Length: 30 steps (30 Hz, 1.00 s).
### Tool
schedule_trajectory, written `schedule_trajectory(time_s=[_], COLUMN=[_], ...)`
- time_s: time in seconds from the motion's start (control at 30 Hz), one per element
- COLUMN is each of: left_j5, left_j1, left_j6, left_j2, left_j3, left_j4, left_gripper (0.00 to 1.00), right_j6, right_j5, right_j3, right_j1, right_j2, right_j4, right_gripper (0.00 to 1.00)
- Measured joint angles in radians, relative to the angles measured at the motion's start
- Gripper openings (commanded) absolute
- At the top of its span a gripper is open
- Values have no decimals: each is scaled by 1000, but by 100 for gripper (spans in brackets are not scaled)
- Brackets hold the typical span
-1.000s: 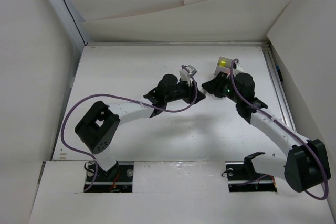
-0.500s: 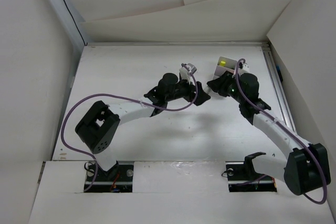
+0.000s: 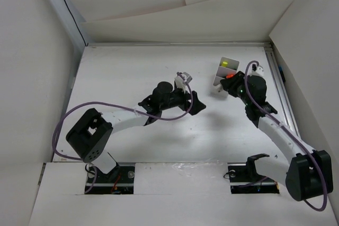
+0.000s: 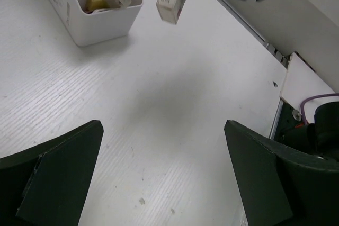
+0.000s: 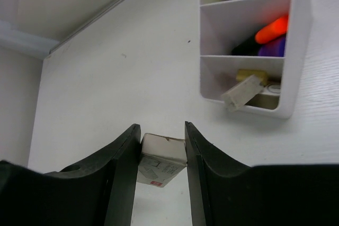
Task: Sort the stationery into containers
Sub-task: Place the stationery in the storage box.
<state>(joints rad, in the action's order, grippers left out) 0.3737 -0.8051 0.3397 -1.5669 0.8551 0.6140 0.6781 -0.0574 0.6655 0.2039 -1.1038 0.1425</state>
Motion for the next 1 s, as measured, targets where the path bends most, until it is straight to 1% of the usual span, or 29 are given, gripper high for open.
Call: schedule_trajectory(time_s=[0.13,0.27,0.53,0.7,0.87,1.0], left_j5=[-11,-26,-97,-174,-259,-310], left_j1=[0,0,0,0,0,0], left_j6=[-3,-6,-23,-32,-32,-17], left_j2=[38,54,86,197,319,349], left_j3=[-48,-98,-149,-182,-220,-238], left_j4=[0,2,-14,-28,-27,-28], left_gripper=[100,100,100,100,100,100], right_j6=[0,-1,-24,-39,-62,-82], right_j5=[133,262,491,590,656,697], right_j3=[-1,7,143,207,277,332], right_j1=[-2,-2,21,63,130,180], right_j2=[23,14,-156,-254,-345,-399], right_j4=[-9,-34,-93,-118,-141,-152], right_gripper=[26,26,26,26,26,26])
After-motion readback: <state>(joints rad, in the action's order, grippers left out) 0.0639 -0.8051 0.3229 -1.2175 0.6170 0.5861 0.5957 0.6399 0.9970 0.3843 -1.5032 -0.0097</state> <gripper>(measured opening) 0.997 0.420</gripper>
